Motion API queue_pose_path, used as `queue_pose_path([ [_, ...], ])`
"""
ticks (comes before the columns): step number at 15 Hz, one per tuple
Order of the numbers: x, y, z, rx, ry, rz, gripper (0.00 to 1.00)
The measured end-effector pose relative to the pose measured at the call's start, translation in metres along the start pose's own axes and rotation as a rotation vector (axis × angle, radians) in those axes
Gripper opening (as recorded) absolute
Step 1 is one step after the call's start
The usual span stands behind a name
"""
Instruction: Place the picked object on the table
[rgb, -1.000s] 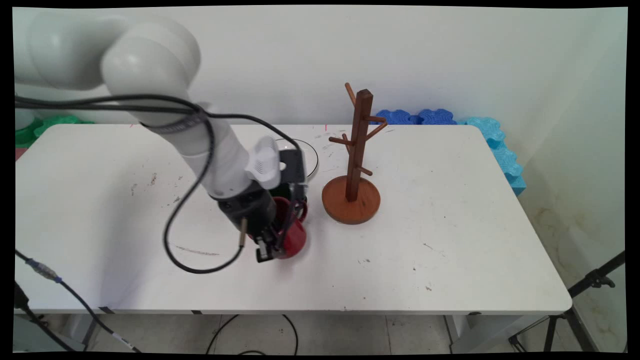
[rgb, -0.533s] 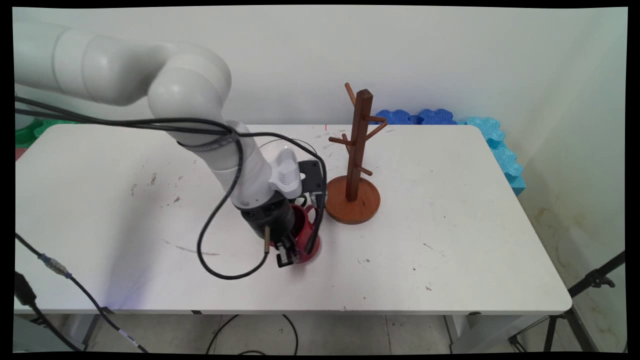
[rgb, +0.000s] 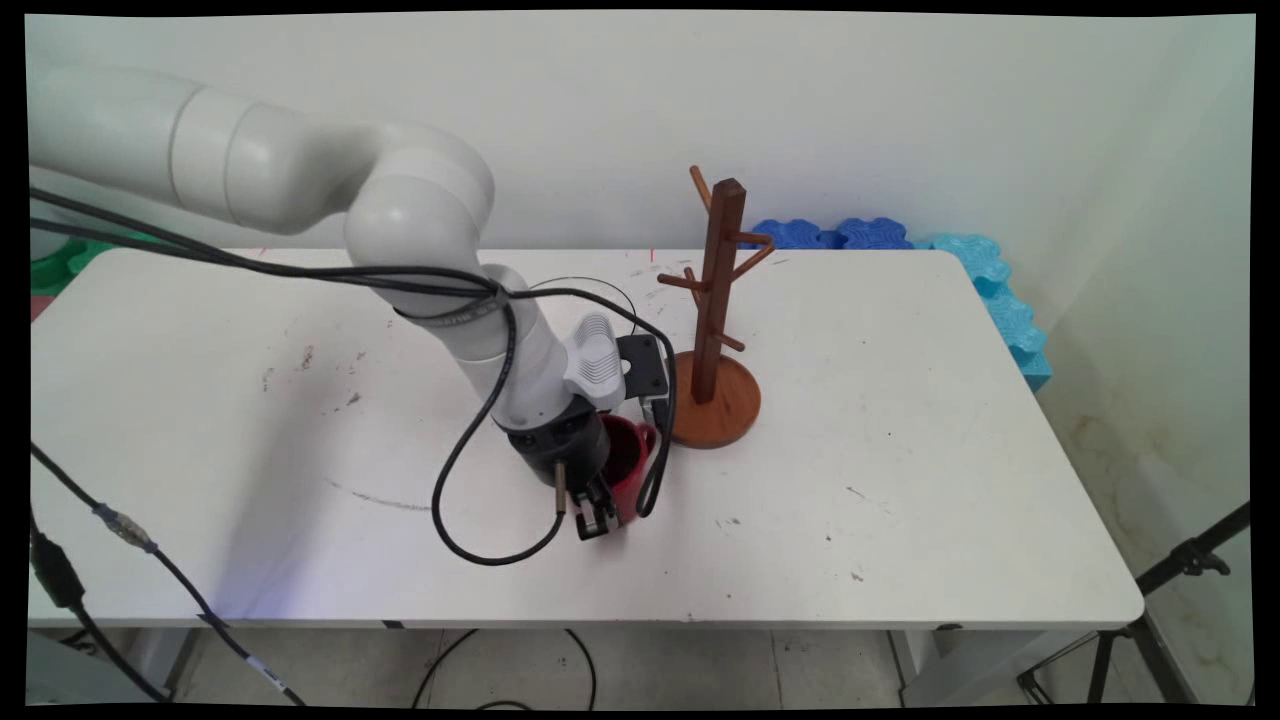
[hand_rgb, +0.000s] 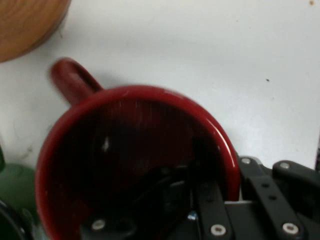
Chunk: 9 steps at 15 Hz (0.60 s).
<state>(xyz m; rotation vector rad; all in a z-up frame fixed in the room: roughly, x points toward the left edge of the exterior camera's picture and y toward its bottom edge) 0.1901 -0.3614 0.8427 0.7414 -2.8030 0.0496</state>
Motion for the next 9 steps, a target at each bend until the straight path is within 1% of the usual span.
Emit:
queue_pose_path([
  [1, 0.0001, -0.0008, 0.0018, 0.001, 0.003, -0.002, 1.00],
  [6, 0.0016, -0.0029, 0.0070, -0.001, 0.019, -0.005, 1.00],
  [9, 0.0016, -0.0026, 0.0022, -0.005, 0.046, -0.002, 1.00],
])
